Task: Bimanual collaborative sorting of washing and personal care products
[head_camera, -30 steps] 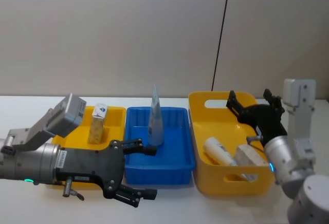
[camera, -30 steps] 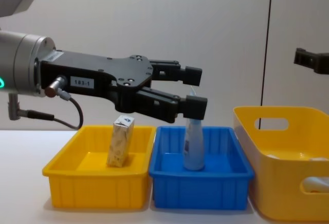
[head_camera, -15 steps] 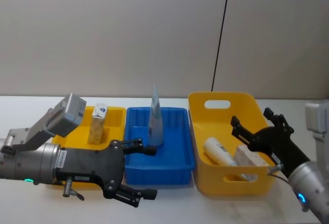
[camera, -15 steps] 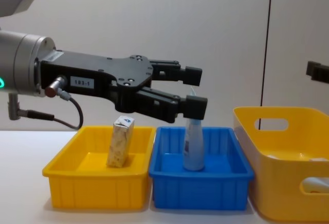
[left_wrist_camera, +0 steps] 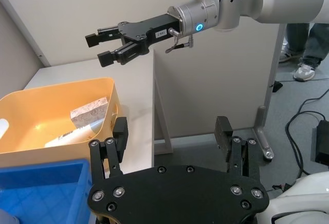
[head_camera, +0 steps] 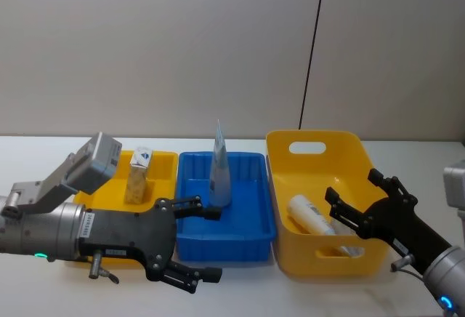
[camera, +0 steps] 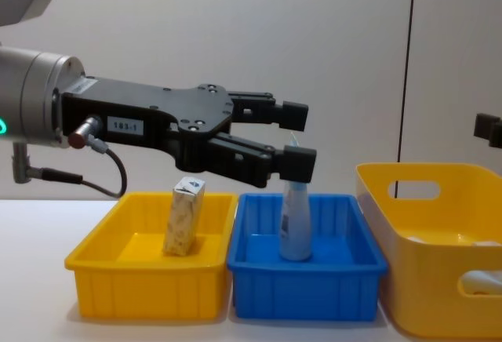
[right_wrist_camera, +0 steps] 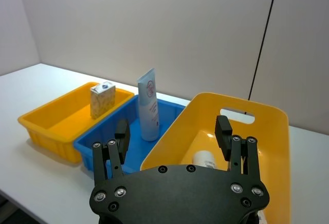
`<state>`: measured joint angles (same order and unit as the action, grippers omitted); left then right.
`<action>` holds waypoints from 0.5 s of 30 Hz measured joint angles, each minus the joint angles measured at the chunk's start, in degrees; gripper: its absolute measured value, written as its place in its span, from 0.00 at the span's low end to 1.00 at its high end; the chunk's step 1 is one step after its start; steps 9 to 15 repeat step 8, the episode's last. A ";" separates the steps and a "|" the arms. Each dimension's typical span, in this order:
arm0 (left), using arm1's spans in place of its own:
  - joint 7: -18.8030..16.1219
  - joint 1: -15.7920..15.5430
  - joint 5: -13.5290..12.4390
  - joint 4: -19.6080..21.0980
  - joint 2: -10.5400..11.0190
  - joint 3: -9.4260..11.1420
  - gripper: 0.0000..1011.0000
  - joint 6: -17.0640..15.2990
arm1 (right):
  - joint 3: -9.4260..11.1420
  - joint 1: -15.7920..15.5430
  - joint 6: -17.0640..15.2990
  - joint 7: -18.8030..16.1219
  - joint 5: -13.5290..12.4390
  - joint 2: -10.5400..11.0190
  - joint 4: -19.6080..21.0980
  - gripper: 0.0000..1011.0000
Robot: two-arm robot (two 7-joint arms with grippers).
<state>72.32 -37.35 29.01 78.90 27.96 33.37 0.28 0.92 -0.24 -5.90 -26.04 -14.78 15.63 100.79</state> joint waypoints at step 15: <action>0.00 0.00 0.00 -0.01 0.00 0.00 0.99 0.00 | 0.19 -0.68 0.48 -1.64 -0.82 1.03 0.23 0.99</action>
